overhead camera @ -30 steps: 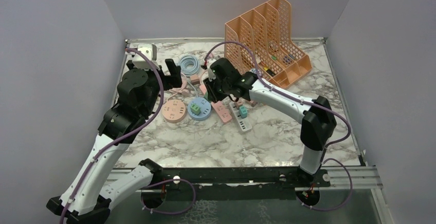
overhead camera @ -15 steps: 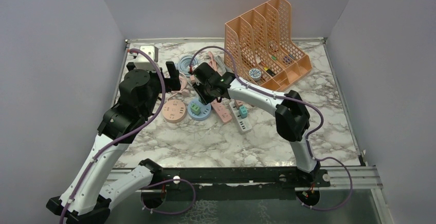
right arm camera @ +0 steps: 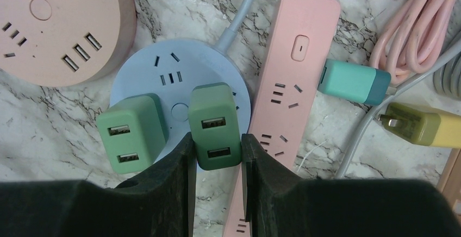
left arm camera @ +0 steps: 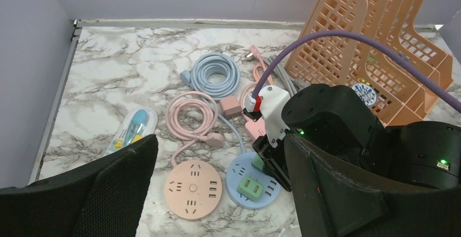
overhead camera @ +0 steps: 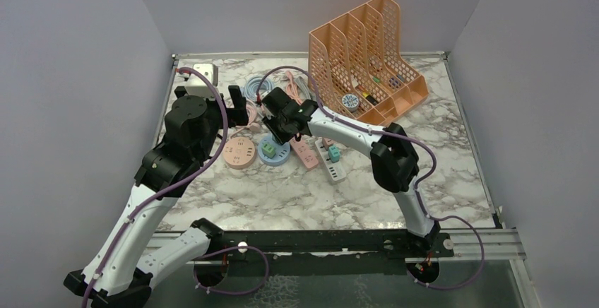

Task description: Insert the plug

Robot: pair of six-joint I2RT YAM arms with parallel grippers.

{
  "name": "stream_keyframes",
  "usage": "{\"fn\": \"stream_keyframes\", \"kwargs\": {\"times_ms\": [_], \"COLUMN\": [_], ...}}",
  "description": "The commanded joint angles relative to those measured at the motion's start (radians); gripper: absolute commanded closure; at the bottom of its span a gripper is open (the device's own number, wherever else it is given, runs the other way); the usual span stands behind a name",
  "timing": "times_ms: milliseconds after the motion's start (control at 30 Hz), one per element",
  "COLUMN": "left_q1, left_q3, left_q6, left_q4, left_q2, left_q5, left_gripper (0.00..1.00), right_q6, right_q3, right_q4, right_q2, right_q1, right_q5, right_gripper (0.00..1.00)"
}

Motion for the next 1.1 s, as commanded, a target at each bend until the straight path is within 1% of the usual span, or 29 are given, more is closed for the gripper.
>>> {"fn": "stream_keyframes", "kwargs": {"times_ms": [0, 200, 333, 467, 667, 800, 1067], "left_q1": [-0.003, -0.003, -0.003, -0.003, -0.003, -0.004, -0.003], "left_q3": [-0.007, -0.010, -0.016, -0.021, -0.034, -0.034, -0.037], "left_q6": [0.002, 0.007, 0.007, 0.005, -0.004, -0.003, -0.006], "left_q4": [0.004, 0.004, 0.003, 0.002, 0.000, -0.002, -0.007], "left_q2": [-0.004, -0.008, -0.010, -0.016, -0.019, -0.017, -0.017], "left_q5": [-0.018, -0.019, -0.018, -0.018, -0.011, -0.012, -0.014], "left_gripper": [0.12, 0.12, 0.12, 0.12, 0.12, 0.12, 0.11], "right_q6": [-0.026, -0.080, -0.089, -0.084, -0.073, -0.069, -0.059], "right_q3": [-0.001, -0.008, 0.036, 0.038, 0.008, 0.022, -0.034], "right_q4": [-0.053, -0.090, -0.162, -0.204, -0.205, -0.246, -0.236], "right_q2": [0.045, 0.062, 0.132, 0.190, 0.239, 0.306, 0.385], "right_q1": [0.004, 0.002, 0.002, 0.002, 0.002, 0.002, 0.002], "right_q5": [-0.044, -0.084, -0.052, -0.056, -0.066, -0.044, -0.065], "right_gripper": [0.99, 0.99, 0.99, 0.99, 0.99, 0.99, 0.99]}}
